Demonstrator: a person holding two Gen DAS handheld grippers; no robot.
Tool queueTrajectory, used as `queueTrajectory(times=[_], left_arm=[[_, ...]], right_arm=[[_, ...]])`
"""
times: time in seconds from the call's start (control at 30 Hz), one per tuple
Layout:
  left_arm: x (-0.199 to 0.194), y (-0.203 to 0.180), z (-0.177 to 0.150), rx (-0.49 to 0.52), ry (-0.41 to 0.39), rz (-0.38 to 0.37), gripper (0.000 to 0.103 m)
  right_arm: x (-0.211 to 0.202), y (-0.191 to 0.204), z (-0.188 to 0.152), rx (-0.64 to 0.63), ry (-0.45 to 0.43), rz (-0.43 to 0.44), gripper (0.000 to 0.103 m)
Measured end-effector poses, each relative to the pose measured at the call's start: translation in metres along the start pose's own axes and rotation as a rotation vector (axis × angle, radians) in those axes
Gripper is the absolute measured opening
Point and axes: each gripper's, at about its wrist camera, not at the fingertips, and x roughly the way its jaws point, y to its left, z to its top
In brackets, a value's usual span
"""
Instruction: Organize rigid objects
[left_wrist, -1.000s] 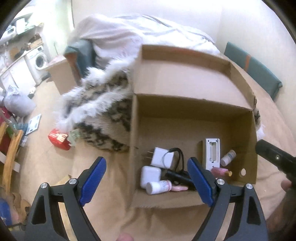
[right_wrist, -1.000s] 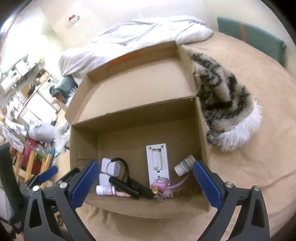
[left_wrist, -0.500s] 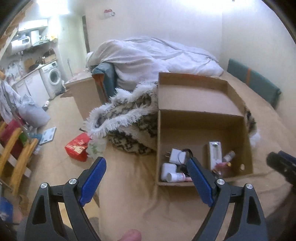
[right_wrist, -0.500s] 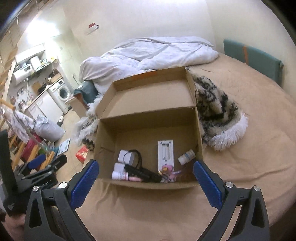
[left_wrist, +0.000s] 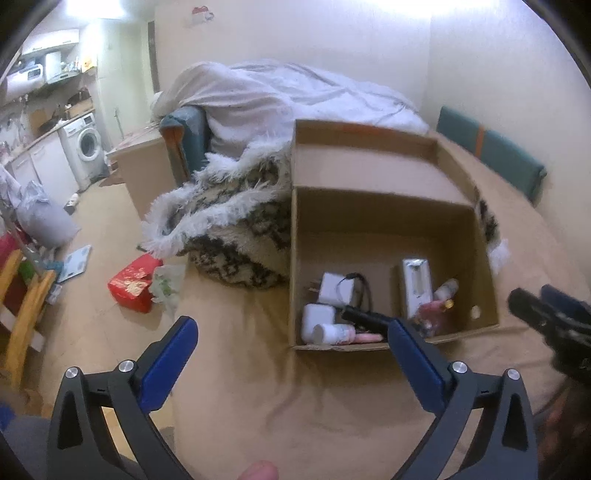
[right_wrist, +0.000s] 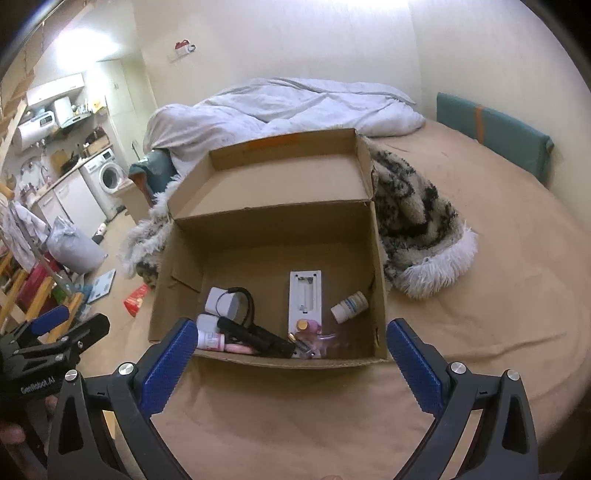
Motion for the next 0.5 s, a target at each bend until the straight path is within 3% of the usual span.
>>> queueTrajectory(times=[0.5], left_arm=[[0.0057, 0.0085, -0.0003, -0.039, 0.027, -0.025, 0.102]], right_arm=[[0.0061, 0.0002, -0.003, 0.005, 0.026, -0.009, 0.103]])
